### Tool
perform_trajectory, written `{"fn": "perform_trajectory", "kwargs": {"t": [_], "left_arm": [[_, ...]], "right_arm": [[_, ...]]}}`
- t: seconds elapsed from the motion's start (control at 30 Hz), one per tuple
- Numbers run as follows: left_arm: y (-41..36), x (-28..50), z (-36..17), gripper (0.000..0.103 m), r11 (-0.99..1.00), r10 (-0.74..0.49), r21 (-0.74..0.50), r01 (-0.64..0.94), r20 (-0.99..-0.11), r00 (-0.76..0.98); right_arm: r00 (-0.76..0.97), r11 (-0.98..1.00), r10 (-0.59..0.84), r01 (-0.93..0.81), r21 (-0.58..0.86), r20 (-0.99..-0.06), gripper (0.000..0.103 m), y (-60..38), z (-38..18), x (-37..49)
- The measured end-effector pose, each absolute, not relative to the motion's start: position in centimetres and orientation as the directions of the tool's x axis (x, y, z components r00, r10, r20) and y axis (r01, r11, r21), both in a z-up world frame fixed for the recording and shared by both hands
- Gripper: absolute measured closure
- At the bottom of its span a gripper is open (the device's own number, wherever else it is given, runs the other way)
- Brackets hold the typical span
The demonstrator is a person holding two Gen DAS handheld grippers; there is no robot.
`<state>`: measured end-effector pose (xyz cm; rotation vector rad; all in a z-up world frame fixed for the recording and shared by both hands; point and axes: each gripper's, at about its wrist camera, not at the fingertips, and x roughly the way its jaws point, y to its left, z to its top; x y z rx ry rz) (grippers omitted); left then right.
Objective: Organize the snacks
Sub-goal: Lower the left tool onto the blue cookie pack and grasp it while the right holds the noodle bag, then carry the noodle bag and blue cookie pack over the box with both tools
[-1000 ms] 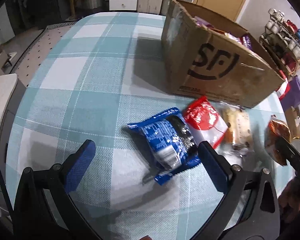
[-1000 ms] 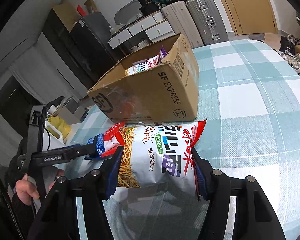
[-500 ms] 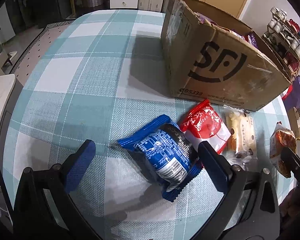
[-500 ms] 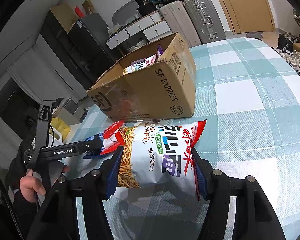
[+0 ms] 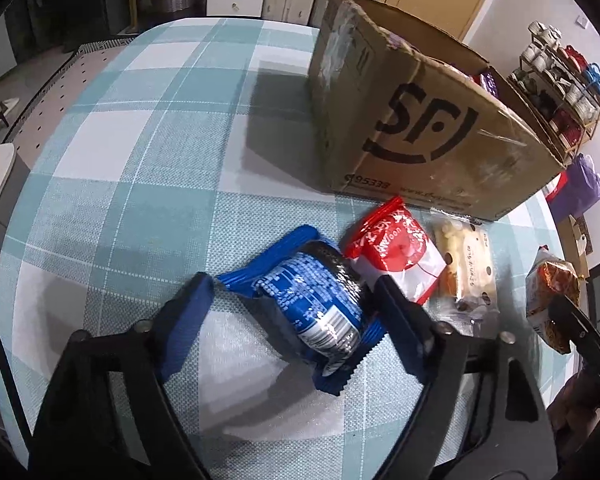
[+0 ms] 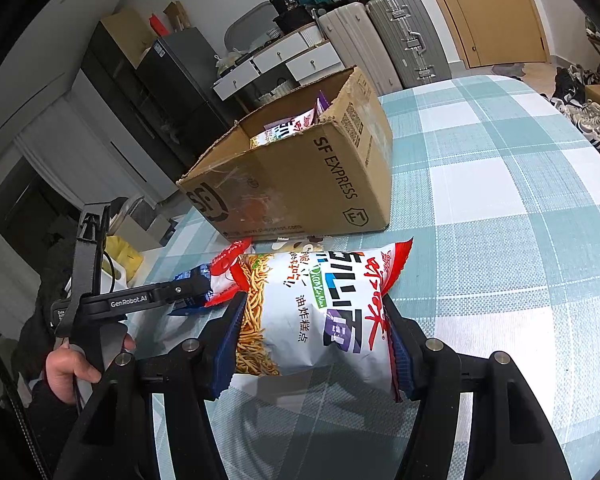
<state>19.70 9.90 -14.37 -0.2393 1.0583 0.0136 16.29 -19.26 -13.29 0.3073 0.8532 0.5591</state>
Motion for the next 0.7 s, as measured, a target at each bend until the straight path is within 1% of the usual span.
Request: {"fn": "perform_trajectory", "kwargs": {"t": [0.03,0.17,0.37,0.7], "left_arm": [[9.7,19.7,-14.3,0.040,0.978,-0.093,-0.171,-0.116,-0.865,0.493],[9.4,19.5,-14.2,0.047,0.979,-0.114,-0.182,-0.091,-0.861,0.496],[9.4,18.9,-14.0,0.064,0.972,-0.170,-0.228,-0.057,-0.850,0.499],[9.1,17.8,-13.3,0.066,0.973,-0.174,-0.228,-0.047,-0.846,0.504]], "right_arm": [[0.527,0.816,0.577,-0.341,0.467,-0.623,0.040,-19.3,-13.3,16.2],[0.529,0.815,0.578,-0.338,0.471,-0.621,0.040,-19.3,-13.2,16.0],[0.535,0.815,0.578,-0.337,0.472,-0.617,0.040,-19.3,-12.9,15.8],[0.542,0.813,0.580,-0.345,0.469,-0.608,0.040,-19.4,-12.3,15.3]]}}
